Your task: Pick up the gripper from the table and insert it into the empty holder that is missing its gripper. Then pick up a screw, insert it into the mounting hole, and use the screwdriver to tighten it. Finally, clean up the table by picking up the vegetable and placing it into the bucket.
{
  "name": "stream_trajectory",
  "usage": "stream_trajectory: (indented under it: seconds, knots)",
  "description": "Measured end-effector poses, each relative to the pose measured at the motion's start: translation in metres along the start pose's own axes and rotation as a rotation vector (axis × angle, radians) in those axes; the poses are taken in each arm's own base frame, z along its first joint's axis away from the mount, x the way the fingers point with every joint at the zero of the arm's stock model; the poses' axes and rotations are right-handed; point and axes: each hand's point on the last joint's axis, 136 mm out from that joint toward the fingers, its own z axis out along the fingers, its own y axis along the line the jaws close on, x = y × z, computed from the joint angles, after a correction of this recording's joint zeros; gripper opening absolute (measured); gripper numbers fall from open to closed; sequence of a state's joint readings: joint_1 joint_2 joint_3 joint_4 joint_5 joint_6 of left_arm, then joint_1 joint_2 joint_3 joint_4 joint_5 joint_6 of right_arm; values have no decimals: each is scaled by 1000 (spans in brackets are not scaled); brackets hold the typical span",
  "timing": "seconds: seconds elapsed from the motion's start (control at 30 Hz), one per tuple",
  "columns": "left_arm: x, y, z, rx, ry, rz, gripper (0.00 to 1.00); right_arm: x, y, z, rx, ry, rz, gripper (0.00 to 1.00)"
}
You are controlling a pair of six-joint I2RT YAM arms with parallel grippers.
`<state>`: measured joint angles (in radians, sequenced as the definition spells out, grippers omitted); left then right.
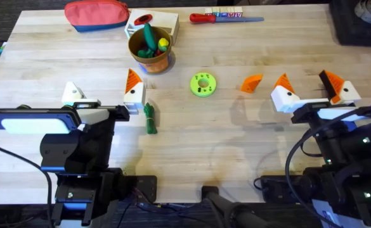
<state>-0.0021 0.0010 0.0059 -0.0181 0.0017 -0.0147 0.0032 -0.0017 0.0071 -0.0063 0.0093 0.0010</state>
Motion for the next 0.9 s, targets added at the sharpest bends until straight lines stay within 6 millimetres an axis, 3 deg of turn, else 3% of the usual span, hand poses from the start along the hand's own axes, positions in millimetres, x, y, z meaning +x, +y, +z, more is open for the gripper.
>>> stream_trajectory:
  seconds: [0.37,0.5,0.57,0.63,0.77,0.9]
  knots:
    - [1,0,0,3,5,-3,985,0,0,0,2,0,-2,991]
    - [17,-1,-4,1,110,-43,985,3,-1,-1,7,25,19,992]
    - [11,-2,-11,8,163,-65,985,5,-1,-7,10,98,38,992]
    - [-12,-7,-21,29,189,-83,985,4,-1,-16,13,182,51,992]
    - [-55,-17,-45,77,289,-108,986,-31,-1,-36,17,279,64,991]
    - [-59,-25,-63,103,545,-135,985,-76,0,-46,18,319,66,991]
